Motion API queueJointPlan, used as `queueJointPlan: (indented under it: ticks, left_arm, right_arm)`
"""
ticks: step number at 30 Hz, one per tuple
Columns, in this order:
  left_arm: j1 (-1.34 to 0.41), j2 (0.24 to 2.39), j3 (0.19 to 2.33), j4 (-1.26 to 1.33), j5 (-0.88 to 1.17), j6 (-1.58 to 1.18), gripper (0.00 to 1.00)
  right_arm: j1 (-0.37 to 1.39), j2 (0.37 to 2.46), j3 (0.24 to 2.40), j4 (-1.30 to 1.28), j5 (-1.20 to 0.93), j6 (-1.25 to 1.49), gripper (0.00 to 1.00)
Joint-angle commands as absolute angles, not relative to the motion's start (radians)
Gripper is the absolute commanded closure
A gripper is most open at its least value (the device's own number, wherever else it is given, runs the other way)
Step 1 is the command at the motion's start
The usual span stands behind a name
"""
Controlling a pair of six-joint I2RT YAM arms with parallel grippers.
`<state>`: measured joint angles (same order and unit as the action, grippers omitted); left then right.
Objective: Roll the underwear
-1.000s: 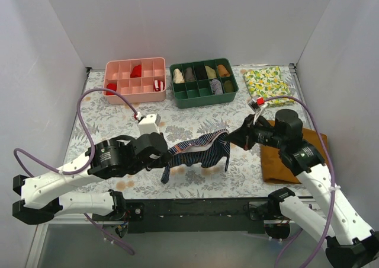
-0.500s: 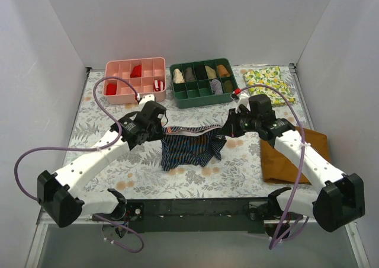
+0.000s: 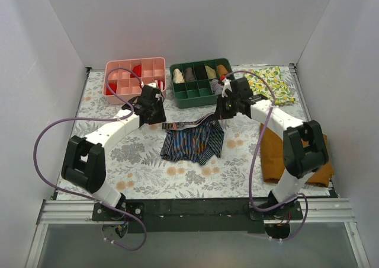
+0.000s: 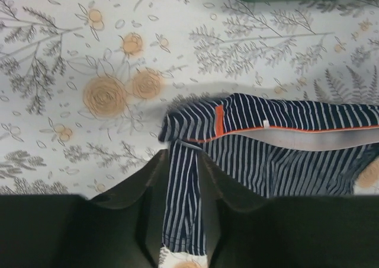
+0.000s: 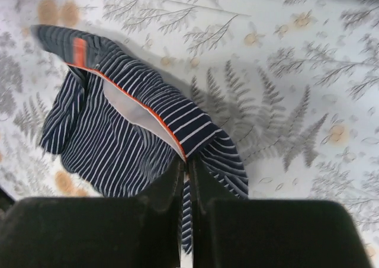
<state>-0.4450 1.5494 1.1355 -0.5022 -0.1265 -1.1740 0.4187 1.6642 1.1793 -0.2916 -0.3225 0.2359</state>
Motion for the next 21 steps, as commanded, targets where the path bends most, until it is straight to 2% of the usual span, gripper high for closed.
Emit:
queueJointPlan:
  ticks: [1, 2, 3, 5, 6, 9, 10, 15, 21]
  left_arm:
    - [-0.379, 1.612, 1.189, -0.408, -0.075, -1.114, 0.65]
    - [-0.365, 1.624, 1.198, -0.405, -0.071, -1.112, 0.57]
    - [-0.354, 1.637, 1.204, -0.403, -0.074, -1.109, 0.54]
    - [-0.328, 1.643, 1.229, -0.419, -0.072, -1.106, 0.41]
    - [-0.324, 1.635, 1.232, -0.431, -0.069, -1.104, 0.36]
    - [-0.324, 1.566, 1.206, -0.440, -0.028, -1.104, 0.30]
    - [-0.322, 1.542, 1.195, -0.443, 0.041, -1.106, 0.29]
    - [-0.336, 1.390, 1.066, -0.433, 0.299, -1.172, 0.27]
    - [-0.451, 1.301, 0.850, -0.425, 0.210, -1.290, 0.29]
  right_arm:
    - [0.387, 1.801, 1.373, -0.353, -0.207, 0.204, 0.86]
    - [0.384, 1.819, 1.391, -0.357, -0.189, 0.206, 0.66]
    - [0.373, 1.842, 1.411, -0.357, -0.175, 0.204, 0.57]
    - [0.364, 1.836, 1.407, -0.341, -0.138, 0.209, 0.46]
    - [0.356, 1.812, 1.396, -0.336, -0.129, 0.212, 0.23]
    - [0.348, 1.744, 1.350, -0.343, -0.058, 0.210, 0.22]
    - [0.350, 1.721, 1.313, -0.356, -0.054, 0.213, 0.21]
    - [0.350, 1.537, 1.086, -0.273, -0.207, 0.259, 0.28]
    - [0.351, 1.405, 0.812, -0.247, -0.247, 0.383, 0.35]
